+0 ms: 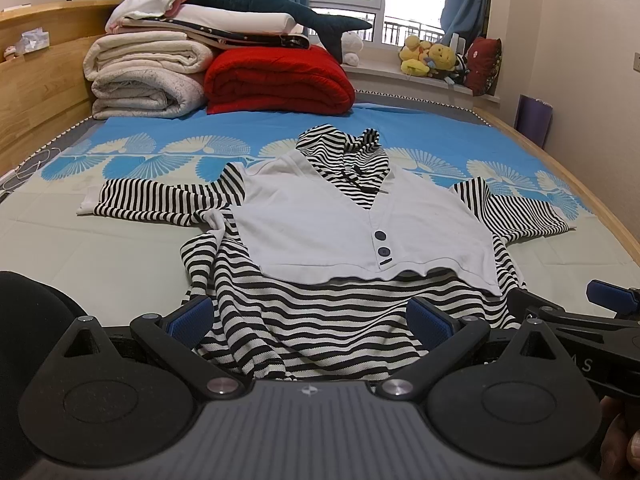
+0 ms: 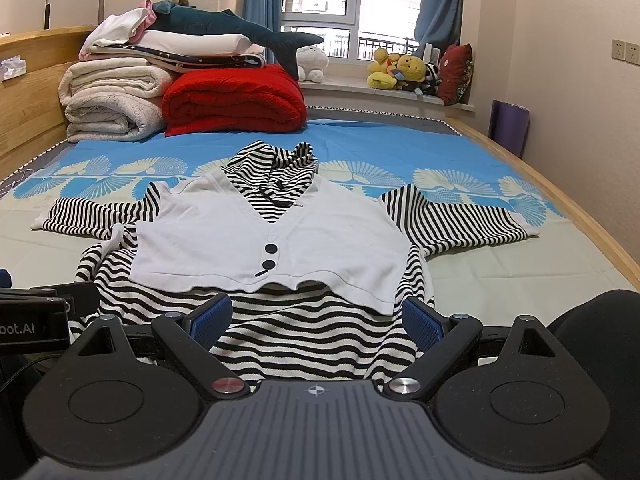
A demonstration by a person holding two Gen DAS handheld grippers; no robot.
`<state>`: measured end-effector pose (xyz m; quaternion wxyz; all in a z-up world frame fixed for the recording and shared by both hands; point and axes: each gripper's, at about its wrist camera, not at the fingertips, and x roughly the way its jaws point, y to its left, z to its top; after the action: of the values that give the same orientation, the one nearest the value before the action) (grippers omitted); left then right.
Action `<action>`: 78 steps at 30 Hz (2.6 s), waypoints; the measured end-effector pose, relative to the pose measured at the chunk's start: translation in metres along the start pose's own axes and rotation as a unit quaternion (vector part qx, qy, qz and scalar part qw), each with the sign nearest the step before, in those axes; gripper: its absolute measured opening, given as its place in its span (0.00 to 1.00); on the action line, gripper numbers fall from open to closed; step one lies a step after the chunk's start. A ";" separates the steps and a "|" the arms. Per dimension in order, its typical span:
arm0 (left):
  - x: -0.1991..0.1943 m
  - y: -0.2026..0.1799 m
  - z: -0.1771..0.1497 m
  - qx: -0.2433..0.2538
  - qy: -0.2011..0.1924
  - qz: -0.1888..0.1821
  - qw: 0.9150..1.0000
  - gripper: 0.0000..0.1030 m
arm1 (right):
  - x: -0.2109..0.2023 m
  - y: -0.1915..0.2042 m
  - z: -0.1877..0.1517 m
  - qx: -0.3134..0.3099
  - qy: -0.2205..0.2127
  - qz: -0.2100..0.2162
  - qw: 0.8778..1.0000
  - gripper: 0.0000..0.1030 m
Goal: Fold small clothes
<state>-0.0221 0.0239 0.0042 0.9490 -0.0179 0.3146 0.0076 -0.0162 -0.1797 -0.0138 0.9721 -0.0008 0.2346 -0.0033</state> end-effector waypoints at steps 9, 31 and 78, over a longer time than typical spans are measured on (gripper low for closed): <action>-0.010 0.012 -0.004 0.002 -0.001 0.001 1.000 0.99 | -0.001 -0.009 0.004 0.024 -0.014 0.004 1.000 0.89; 0.196 0.136 0.051 -0.053 0.203 0.023 0.977 0.81 | 0.182 -0.159 0.061 0.095 0.124 -0.034 0.987 0.72; 0.203 0.113 0.045 0.036 0.191 0.041 0.980 0.46 | 0.234 -0.093 0.025 0.007 0.221 -0.066 0.973 0.58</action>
<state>0.1644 0.1388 -0.0841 0.8705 0.0284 0.4903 0.0313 0.2032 -0.2744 -0.0980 0.8936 -0.0086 0.4434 -0.0695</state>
